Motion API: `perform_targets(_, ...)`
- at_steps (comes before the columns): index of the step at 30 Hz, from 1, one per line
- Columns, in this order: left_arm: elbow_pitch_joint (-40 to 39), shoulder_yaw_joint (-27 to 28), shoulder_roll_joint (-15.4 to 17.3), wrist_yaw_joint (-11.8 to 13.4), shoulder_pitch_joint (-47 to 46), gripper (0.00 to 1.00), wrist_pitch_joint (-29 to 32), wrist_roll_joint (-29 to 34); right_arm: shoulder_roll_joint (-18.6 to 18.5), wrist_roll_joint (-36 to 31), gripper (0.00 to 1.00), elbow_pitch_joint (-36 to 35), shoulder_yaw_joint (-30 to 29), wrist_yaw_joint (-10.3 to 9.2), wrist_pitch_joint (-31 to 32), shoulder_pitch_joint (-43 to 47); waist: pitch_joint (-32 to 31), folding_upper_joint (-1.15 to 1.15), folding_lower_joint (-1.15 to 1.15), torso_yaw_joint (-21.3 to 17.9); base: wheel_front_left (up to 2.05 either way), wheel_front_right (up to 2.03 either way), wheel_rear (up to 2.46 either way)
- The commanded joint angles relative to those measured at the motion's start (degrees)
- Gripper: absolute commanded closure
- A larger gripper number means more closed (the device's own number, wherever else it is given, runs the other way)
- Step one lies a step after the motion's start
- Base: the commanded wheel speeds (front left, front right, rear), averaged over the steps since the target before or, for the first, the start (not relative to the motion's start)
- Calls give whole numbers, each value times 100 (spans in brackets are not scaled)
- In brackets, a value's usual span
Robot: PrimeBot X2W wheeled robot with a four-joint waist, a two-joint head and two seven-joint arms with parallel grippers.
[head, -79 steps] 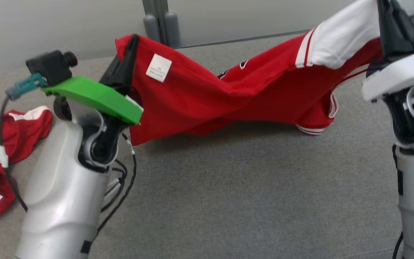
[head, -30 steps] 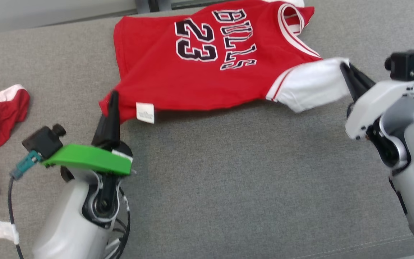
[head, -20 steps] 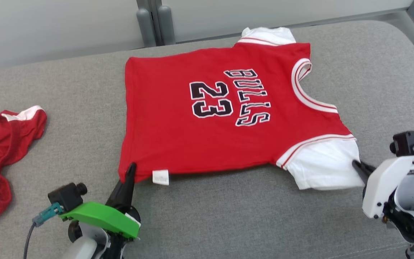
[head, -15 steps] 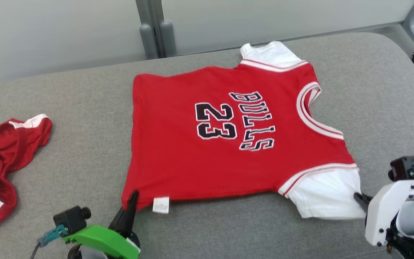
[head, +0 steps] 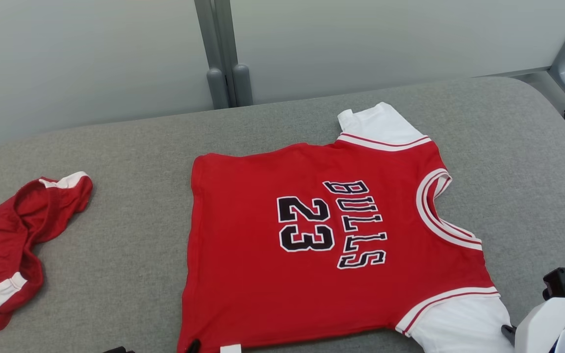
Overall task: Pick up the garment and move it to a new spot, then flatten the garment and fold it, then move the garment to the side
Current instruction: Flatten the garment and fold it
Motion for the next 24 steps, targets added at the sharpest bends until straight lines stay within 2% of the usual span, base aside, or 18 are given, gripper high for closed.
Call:
perform_targets(1, -108, 6, 65, 29, 132, 100, 45, -103, 4, -65, 100, -20, -34, -8, -36, 30, -32, 0, 0, 39, 0, 0, 0)
perform_targets(7, -547, 99, 111, 110, 13, 100, 101, -158, 4, -76, 100, 25, 8, -8, -332, -321, -58, 0, 0, 133, 0, 0, 0)
perform_targets(13, -731, 180, -12, 260, -440, 100, 225, -172, -107, -27, 100, 298, 163, -8, -437, -857, -19, 0, 0, 225, 0, 0, 0)
perform_targets(19, -353, 153, -222, 308, -1045, 100, 411, -89, -165, -2, 100, 790, 379, -7, -691, -1576, 149, 0, 0, 262, 0, 0, 0)
perform_targets(24, 54, 127, -422, 406, -1512, 100, 445, -4, -208, -151, 100, 1310, 434, -8, -1196, -2276, 352, 0, 0, 275, 0, 0, 0)
